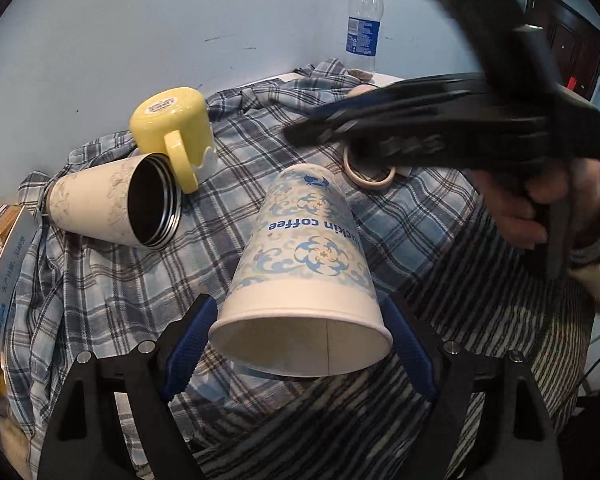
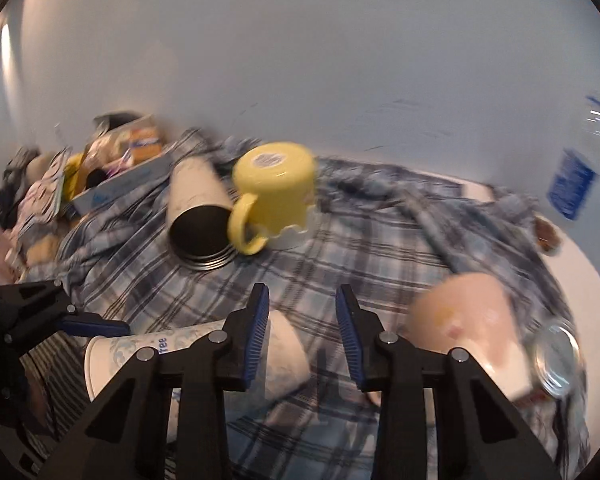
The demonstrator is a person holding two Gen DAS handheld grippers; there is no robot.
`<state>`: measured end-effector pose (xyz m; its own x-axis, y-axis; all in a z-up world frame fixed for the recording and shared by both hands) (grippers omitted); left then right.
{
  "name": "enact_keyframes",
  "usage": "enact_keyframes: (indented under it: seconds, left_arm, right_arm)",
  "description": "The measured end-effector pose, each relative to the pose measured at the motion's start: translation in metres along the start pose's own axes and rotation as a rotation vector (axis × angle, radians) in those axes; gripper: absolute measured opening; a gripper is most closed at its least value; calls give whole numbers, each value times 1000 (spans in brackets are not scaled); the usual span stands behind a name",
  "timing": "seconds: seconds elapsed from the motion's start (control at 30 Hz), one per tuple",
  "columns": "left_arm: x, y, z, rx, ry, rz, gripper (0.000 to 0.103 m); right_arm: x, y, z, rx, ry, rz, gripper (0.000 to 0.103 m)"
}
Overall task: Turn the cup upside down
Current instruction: 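Grasp the paper cup's body with the right gripper and lift it, then rotate the held paper cup with the right gripper, open end down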
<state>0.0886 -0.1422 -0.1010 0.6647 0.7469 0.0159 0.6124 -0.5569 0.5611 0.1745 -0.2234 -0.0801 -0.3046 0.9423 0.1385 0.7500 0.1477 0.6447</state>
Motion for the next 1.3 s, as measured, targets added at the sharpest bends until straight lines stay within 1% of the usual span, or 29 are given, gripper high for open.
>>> enact_keyframes:
  seconds: [0.03,0.1,0.13,0.2,0.23,0.33,0.4,0.5,0.57,0.6,0.67,0.73,0.8,0.87,0.9,0.97,1.03,1.1,1.17,1.3]
  left_arm:
    - [2,0,0,0,3,-3,86]
    - [12,-3,-1,-5,34,-31,86]
    - [17,-4,-2,-9,49,-41,86]
    - [24,-6,-5,-19,74,-57,87]
    - [29,-6,-6,-27,85,-63,87]
    - [34,-8,-9,-36,77,-73,87]
    - [36,-8,-11,-41,90,-72,87]
    - [47,-9,-20,-62,143,-88,87]
    - [58,-9,-32,-90,210,-122,87]
    - [62,-9,-39,-111,230,-138,87]
    - [67,-11,-58,-155,236,-173,87]
    - [65,-14,-71,-163,223,-193,86]
    - [55,-19,-76,-138,192,-206,71]
    - [39,-26,-75,-107,122,-232,47]
    - [28,-29,-71,-86,83,-233,40]
    - [13,-32,-62,-58,49,-231,20]
    - [2,-34,-46,-25,17,-239,10]
    - [1,-34,-36,-8,10,-260,10]
    - [7,-34,-25,5,31,-277,6]
    - [25,-38,-17,21,82,-318,6]
  right_arm:
    - [7,3,10,41,30,-28,34]
    - [17,7,20,70,72,-62,34]
    - [21,8,23,81,83,-75,34]
    - [20,7,31,121,68,-109,34]
    - [22,7,32,119,70,-118,34]
    - [24,8,33,128,56,-148,34]
    - [27,8,33,136,45,-176,34]
    - [29,6,31,143,28,-210,34]
    - [28,3,28,146,27,-220,34]
    - [28,1,25,148,30,-217,34]
    - [26,-3,19,147,34,-206,34]
    - [24,-6,14,148,38,-205,34]
    - [25,-5,15,153,41,-200,34]
    - [27,-1,21,152,35,-201,34]
    - [28,2,24,152,31,-203,34]
    - [35,6,31,156,39,-224,34]
    - [40,7,36,161,33,-231,34]
    - [42,7,37,165,37,-229,34]
    - [42,3,34,173,54,-232,34]
    - [34,-1,24,180,87,-217,34]
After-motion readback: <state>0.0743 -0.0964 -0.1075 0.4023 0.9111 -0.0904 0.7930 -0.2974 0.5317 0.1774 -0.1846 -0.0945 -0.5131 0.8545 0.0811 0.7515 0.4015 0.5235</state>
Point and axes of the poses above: each gripper's, at about its wrist camera, not at the fingertips, and z roughly the way its jaws point, x to its left, y to its top, the point moved 7 cm from there along z, roughly the way its jaws point, and after that the axes turned 4 degrees about z, right-handed, at the moved point
